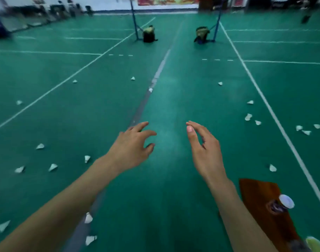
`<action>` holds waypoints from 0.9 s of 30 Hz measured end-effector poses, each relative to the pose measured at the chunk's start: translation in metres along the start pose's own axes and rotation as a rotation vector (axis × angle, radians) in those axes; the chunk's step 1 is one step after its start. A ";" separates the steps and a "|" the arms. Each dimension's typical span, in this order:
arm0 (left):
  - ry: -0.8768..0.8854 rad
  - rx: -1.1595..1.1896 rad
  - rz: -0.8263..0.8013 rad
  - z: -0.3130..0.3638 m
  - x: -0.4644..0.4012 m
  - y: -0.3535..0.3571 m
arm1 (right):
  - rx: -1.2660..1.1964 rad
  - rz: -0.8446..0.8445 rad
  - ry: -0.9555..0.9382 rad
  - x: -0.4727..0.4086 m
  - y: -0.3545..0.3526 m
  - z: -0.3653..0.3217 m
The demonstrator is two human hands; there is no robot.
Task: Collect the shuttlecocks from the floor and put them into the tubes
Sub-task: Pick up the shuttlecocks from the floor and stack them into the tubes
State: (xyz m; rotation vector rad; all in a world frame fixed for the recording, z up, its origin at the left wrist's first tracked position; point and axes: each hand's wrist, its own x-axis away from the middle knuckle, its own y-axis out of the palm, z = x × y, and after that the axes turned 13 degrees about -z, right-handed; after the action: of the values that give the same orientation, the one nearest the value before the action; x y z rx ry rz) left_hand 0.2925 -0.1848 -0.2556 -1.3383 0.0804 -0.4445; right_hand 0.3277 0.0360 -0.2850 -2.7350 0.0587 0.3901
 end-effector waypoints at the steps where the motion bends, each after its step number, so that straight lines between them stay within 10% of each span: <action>1: -0.085 0.035 0.007 -0.030 0.009 -0.002 | -0.042 -0.073 -0.018 -0.020 0.026 -0.001; 27: -1.104 0.292 0.068 -0.309 -0.020 -0.030 | -0.312 -1.060 0.026 -0.344 0.372 0.049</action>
State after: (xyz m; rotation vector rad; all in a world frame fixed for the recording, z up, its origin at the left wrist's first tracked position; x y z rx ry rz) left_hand 0.1716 -0.4671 -0.3057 -1.1307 -0.8187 0.3686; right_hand -0.0499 -0.2954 -0.3675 -2.5866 -1.4601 0.0431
